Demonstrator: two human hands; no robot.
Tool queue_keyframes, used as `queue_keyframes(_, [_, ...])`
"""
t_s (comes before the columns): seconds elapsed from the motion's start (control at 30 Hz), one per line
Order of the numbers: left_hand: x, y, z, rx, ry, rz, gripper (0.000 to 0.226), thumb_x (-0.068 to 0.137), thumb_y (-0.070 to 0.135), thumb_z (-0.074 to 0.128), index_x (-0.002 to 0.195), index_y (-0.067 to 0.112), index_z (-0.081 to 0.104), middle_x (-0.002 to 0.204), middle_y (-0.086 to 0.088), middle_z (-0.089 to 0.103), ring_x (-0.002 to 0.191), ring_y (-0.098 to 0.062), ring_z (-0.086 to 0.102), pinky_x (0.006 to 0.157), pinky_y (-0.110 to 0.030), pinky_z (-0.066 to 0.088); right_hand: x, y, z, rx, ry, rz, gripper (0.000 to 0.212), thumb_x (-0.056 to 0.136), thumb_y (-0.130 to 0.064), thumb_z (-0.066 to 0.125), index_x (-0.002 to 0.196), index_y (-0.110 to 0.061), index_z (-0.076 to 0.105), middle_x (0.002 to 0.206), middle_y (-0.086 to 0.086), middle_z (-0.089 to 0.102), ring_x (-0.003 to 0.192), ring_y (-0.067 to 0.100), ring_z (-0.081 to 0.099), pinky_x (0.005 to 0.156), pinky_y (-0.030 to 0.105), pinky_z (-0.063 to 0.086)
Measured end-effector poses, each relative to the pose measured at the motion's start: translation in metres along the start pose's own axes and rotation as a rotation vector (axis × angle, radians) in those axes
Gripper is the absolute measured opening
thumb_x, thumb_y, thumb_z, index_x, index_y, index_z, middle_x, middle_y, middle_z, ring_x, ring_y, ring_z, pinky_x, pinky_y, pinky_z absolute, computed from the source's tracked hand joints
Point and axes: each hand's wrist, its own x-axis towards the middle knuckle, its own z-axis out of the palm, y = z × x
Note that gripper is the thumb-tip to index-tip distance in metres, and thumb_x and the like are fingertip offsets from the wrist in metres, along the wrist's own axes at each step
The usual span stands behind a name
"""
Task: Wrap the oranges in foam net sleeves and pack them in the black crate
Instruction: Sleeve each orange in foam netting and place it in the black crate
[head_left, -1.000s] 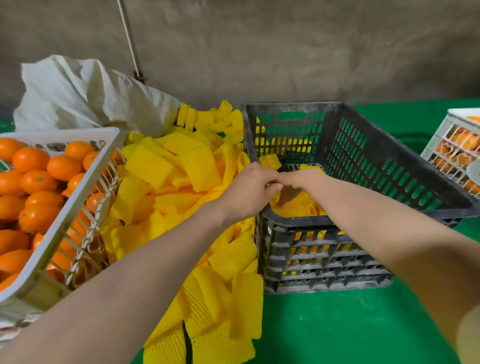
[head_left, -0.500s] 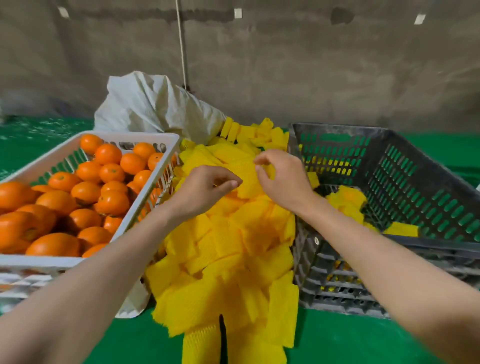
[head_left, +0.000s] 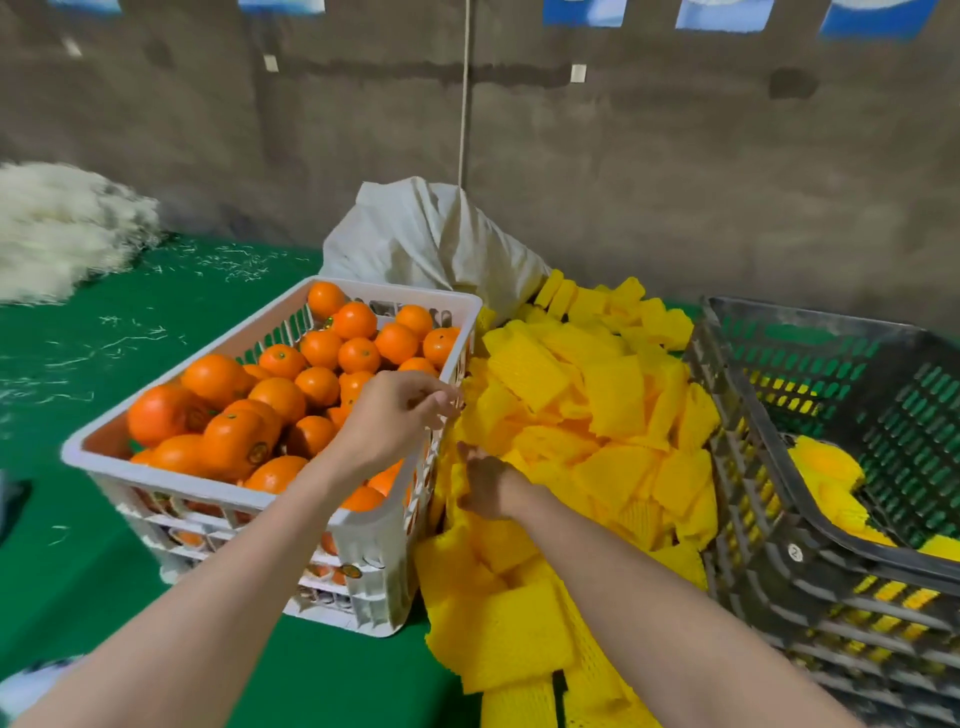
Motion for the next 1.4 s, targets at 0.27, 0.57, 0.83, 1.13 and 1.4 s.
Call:
queue_keyframes(0.27, [0.008,-0.039,-0.042,-0.021,0.122,-0.14,0.024,0.096,-0.001,0.046,0.106,0.006,0.066,0.101,-0.012,0.07,0.085,-0.017,0.067,0.072,-0.032,0.056,0.006,0.006,0.0,-0.039,0.219,0.146,0.032,0.09,-0.015,0.054,0.119,-0.006,0.046,0.125,0.017,0.053,0.115,0.035,0.053,0.085,0.039,0.045])
queue_keyframes(0.57, [0.059,-0.075,-0.021,0.52,-0.178,-0.414,0.025,0.089,0.0,0.05,0.114,0.002,0.048,0.127,-0.025,0.045,0.119,-0.043,0.044,0.097,-0.048,0.045,-0.024,0.011,-0.073,-0.03,0.445,0.019,0.028,0.093,-0.025,0.048,0.12,-0.021,0.054,0.128,0.004,0.057,0.118,0.027,0.05,0.088,0.035,0.042])
queue_keyframes(0.83, [0.065,-0.125,-0.008,0.826,-0.303,-0.41,0.063,0.091,0.017,0.061,0.143,0.016,0.025,0.152,-0.022,0.015,0.123,-0.043,0.045,0.095,-0.045,0.046,-0.048,0.001,-0.093,0.208,0.413,-0.09,0.022,0.096,-0.023,0.047,0.115,-0.015,0.055,0.113,0.009,0.059,0.103,0.021,0.05,0.078,0.028,0.036])
queue_keyframes(1.13, [0.076,-0.116,-0.02,-0.099,0.031,-0.594,0.072,0.081,0.028,0.075,0.138,0.011,0.035,0.133,-0.017,0.049,0.114,-0.034,0.054,0.088,-0.044,0.05,-0.056,-0.005,-0.104,1.043,0.621,-0.073,0.029,0.082,0.006,0.048,0.06,-0.012,0.043,0.063,0.005,0.035,0.062,0.01,0.034,0.06,0.03,0.026])
queue_keyframes(1.4, [0.066,-0.058,-0.027,-1.163,-0.147,-0.538,0.041,0.089,0.013,0.057,0.128,0.014,0.047,0.131,-0.015,0.052,0.099,-0.025,0.065,0.09,-0.039,0.054,-0.05,-0.011,-0.106,1.476,0.637,0.075,0.023,0.087,0.007,0.041,0.083,-0.009,0.057,0.107,0.012,0.052,0.105,0.023,0.047,0.104,0.039,0.036])
